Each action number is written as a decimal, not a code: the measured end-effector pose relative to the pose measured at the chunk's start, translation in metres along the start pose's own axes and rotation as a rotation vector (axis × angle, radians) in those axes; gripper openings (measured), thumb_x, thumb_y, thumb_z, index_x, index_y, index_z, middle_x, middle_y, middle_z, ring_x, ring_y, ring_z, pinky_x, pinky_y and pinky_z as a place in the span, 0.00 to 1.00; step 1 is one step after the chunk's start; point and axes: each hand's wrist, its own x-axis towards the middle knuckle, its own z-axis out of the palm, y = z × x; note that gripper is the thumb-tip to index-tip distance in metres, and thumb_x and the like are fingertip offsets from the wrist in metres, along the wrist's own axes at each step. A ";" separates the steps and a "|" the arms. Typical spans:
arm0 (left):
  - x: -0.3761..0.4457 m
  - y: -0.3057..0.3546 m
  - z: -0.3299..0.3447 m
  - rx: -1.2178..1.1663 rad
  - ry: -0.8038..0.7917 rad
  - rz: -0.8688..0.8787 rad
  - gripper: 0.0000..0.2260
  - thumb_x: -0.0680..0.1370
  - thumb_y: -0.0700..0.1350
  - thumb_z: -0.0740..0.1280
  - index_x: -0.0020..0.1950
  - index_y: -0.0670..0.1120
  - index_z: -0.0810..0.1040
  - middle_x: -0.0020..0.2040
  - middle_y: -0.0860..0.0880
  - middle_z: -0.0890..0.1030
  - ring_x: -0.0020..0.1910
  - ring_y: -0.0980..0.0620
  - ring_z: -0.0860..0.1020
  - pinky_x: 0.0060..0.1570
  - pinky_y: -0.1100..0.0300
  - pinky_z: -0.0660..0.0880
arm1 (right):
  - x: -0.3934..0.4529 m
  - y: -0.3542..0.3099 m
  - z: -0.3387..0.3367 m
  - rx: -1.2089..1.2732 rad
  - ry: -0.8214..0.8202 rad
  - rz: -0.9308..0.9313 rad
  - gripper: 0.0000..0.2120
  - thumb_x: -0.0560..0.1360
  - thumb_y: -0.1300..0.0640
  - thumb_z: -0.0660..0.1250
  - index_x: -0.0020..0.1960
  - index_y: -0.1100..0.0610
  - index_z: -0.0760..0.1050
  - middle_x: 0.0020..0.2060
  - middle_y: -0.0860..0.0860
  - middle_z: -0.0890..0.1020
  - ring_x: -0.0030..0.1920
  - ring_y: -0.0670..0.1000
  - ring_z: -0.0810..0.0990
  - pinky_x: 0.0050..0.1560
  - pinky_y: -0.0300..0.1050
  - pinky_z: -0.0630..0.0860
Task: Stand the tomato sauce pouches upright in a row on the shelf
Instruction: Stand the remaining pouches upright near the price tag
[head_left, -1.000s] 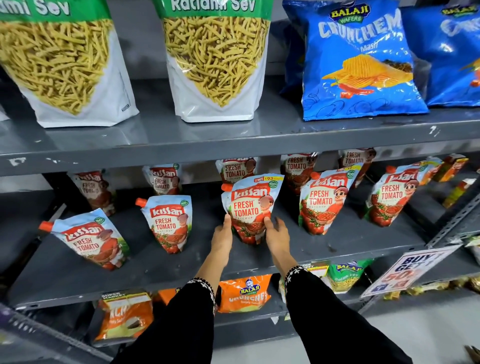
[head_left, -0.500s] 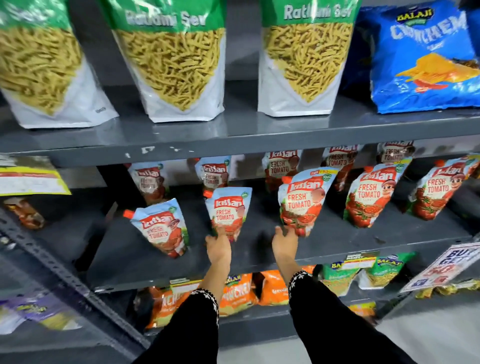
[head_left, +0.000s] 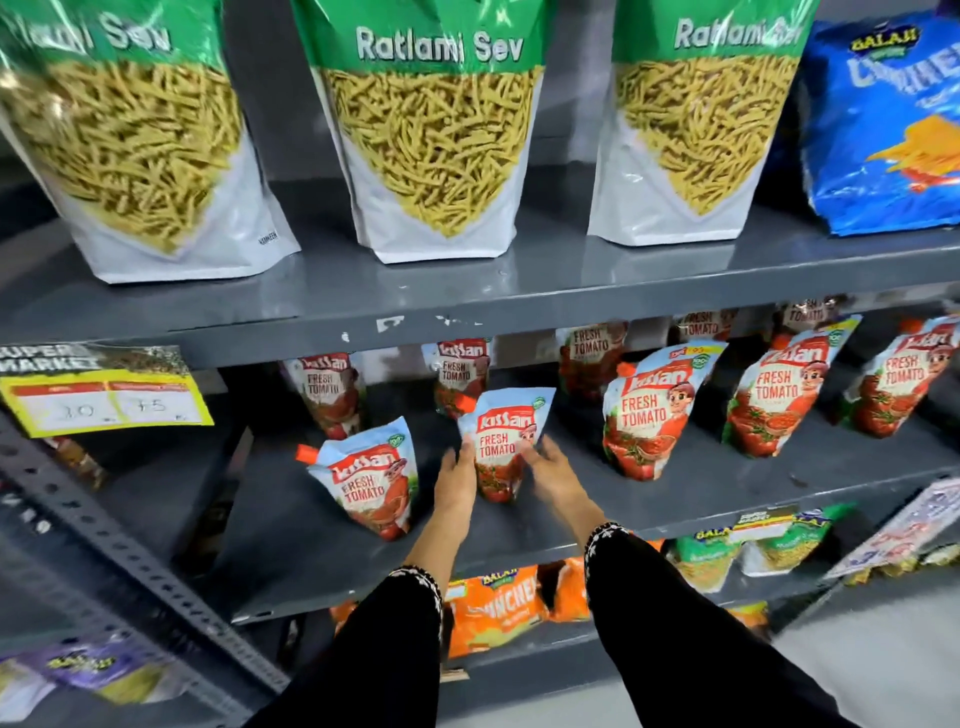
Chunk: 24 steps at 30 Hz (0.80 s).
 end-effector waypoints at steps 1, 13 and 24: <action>0.005 -0.001 0.002 0.002 -0.007 0.004 0.30 0.78 0.61 0.55 0.75 0.46 0.62 0.74 0.44 0.68 0.70 0.42 0.68 0.70 0.43 0.66 | 0.004 0.002 0.000 0.032 -0.021 0.010 0.08 0.77 0.59 0.62 0.56 0.54 0.73 0.60 0.57 0.79 0.63 0.59 0.76 0.64 0.57 0.73; -0.001 0.001 -0.007 0.006 0.072 0.056 0.24 0.80 0.57 0.54 0.69 0.42 0.70 0.65 0.42 0.77 0.63 0.43 0.75 0.57 0.54 0.71 | -0.011 -0.006 0.011 0.065 -0.033 0.038 0.16 0.79 0.57 0.60 0.65 0.60 0.68 0.64 0.60 0.77 0.57 0.55 0.78 0.45 0.42 0.77; -0.002 -0.003 -0.022 0.058 0.081 0.044 0.31 0.77 0.64 0.52 0.72 0.45 0.66 0.70 0.43 0.72 0.68 0.42 0.71 0.69 0.43 0.68 | -0.020 -0.002 0.025 0.046 -0.048 0.017 0.06 0.79 0.57 0.59 0.55 0.55 0.68 0.61 0.57 0.78 0.63 0.58 0.76 0.57 0.50 0.75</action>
